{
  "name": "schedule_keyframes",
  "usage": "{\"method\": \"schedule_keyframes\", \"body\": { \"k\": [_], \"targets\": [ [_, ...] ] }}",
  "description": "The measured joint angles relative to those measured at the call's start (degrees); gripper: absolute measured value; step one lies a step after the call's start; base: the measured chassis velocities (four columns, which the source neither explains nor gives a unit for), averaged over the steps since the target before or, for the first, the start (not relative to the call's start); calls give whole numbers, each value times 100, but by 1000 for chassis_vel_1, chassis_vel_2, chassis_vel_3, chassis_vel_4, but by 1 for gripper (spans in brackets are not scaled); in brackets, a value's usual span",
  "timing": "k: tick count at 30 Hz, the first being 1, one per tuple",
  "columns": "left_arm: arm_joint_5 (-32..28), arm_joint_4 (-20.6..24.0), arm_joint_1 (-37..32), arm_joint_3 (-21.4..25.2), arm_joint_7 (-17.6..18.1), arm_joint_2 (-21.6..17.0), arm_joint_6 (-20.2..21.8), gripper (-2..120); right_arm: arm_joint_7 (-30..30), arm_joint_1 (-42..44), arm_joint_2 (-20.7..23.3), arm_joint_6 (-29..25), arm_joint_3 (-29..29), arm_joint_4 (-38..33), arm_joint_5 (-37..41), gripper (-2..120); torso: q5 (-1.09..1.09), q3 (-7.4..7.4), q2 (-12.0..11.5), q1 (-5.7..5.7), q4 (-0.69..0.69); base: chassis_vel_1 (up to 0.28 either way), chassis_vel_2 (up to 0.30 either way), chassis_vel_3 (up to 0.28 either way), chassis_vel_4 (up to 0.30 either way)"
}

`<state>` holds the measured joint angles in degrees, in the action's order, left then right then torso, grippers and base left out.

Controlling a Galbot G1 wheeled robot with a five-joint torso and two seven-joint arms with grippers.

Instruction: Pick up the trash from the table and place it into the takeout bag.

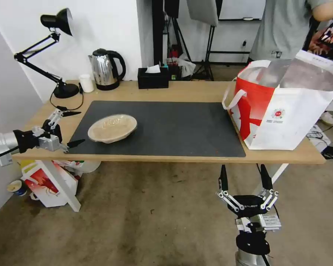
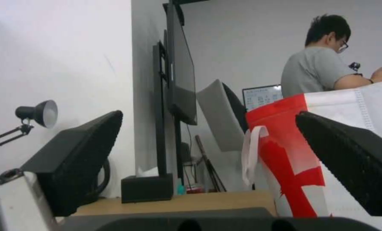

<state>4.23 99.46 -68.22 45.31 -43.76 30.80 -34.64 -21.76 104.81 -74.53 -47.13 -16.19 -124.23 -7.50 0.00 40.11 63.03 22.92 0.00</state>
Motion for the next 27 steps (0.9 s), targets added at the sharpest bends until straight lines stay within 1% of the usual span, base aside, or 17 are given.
{"method": "schedule_keyframes", "body": {
  "k": [6, 15, 19, 27],
  "targets": [
    [32, -38, 107, -177, -36, -28, 65, 100, 0, 0, 0, 0, 0, 0, 0, 100, 0, 0, -1, 0, 0, 0, 0, 0, 0],
    [78, -156, 343, -573, -66, -54, 105, 100, 0, 0, 0, 0, 0, 0, 0, 100, 0, 0, -1, 0, 0, 0, 0, 0, 0],
    [186, -352, 620, -837, -97, -57, 124, 100, 0, 0, 0, 0, 0, 0, 0, 100, 0, 0, -1, 0, 0, 0, 0, 0, 0],
    [290, -498, 888, -1047, -147, -30, 141, 100, 0, 0, 0, 0, 0, 0, 0, 100, 0, 0, -1, 0, 0, 0, 0, 0, 0]
  ]
}}
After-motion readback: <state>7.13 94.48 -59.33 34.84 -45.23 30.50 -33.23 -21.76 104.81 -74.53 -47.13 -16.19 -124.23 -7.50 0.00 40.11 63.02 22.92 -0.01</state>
